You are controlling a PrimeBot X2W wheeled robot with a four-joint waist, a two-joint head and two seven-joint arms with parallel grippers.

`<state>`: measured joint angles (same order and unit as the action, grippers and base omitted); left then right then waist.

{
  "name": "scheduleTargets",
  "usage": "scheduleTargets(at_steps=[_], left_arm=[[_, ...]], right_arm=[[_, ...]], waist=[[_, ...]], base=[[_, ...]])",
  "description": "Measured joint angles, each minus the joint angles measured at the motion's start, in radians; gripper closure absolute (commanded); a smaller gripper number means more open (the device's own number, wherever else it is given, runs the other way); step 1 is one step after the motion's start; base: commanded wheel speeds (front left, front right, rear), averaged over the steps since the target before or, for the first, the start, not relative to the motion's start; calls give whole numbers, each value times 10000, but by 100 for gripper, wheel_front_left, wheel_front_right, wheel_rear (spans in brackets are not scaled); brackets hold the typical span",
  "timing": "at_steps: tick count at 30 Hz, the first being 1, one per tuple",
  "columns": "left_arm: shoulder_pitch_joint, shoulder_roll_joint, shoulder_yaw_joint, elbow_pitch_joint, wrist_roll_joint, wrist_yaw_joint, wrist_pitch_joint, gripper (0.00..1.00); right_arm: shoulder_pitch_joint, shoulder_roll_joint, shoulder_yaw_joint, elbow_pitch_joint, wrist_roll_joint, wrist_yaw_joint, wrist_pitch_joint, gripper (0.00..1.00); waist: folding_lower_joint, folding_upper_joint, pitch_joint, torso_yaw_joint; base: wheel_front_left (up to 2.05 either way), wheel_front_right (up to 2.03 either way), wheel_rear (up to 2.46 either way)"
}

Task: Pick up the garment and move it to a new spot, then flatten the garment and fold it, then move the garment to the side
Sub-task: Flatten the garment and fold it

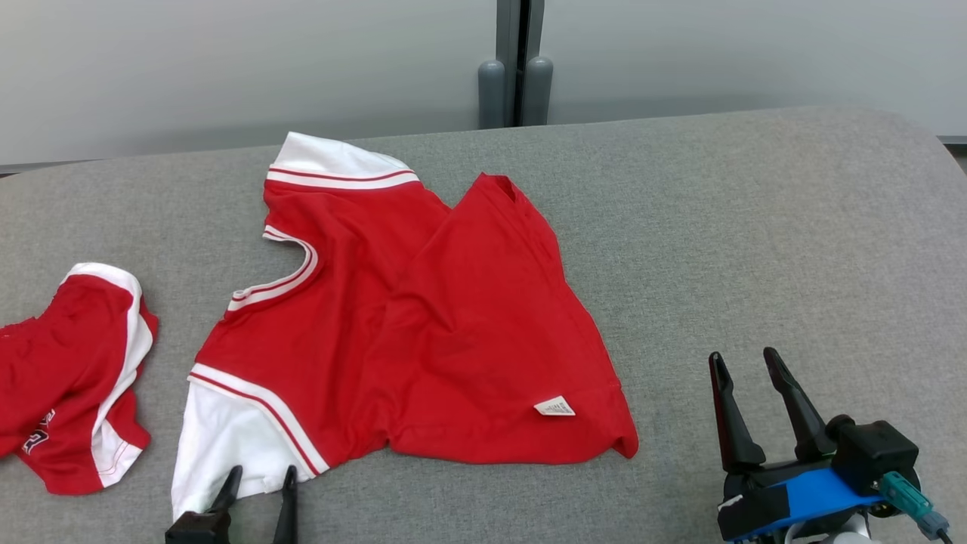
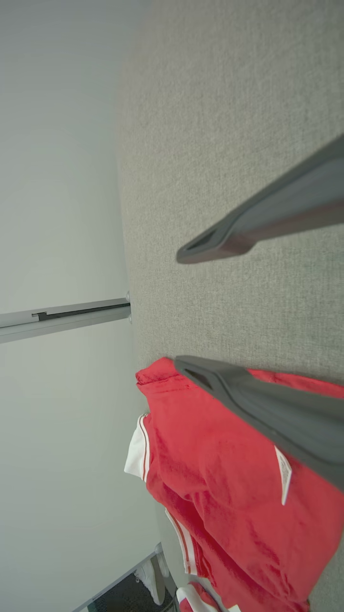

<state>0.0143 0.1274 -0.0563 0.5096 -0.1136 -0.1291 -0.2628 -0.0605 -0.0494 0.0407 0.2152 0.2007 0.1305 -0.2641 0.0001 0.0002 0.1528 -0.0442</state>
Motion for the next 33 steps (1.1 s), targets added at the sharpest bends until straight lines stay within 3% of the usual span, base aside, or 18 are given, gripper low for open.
scheduleTargets(at_steps=[13, 14, 15, 16, 17, 23, 33], left_arm=[[-932, 196, -593, 1799, -596, -4, -159, 0], [-1044, 211, -673, 1996, -648, -4, -174, 10], [-1147, 226, -740, 2178, -713, -4, -182, 56], [-1260, 228, -830, 2399, -826, -4, -207, 73], [-1375, 242, -953, 2594, -922, -4, -213, 100], [-1697, 316, -1749, 2911, -1636, 12, -196, 100], [-1657, 629, -2949, 1549, -2359, -4, -25, 100]], right_arm=[[-81, -2, -10, 46, 29, 2, 0, 0], [-81, -2, -13, 48, 27, 0, 0, 0], [-81, -2, -17, 58, 29, 0, 0, 0], [-80, -2, -23, 65, 27, 0, 0, 0], [-80, -2, -29, 77, 27, 0, 0, 0], [-74, -4, -71, 94, 29, 0, 0, 0], [50, -2, -73, 115, 40, 2, 0, 0]], waist=[[-2, -3, 115, -175], [-3, -3, 106, -182], [-3, -3, 96, -187], [-3, -3, 81, -189], [-3, -3, 62, -190], [-2, -3, -81, -147], [0, 0, -327, 22]], base=[[0, 0, 0], [0, 0, 0], [0, 0, 0], [0, 0, 0], [0, 0, 0], [0, 0, 0], [0, 0, 0]])
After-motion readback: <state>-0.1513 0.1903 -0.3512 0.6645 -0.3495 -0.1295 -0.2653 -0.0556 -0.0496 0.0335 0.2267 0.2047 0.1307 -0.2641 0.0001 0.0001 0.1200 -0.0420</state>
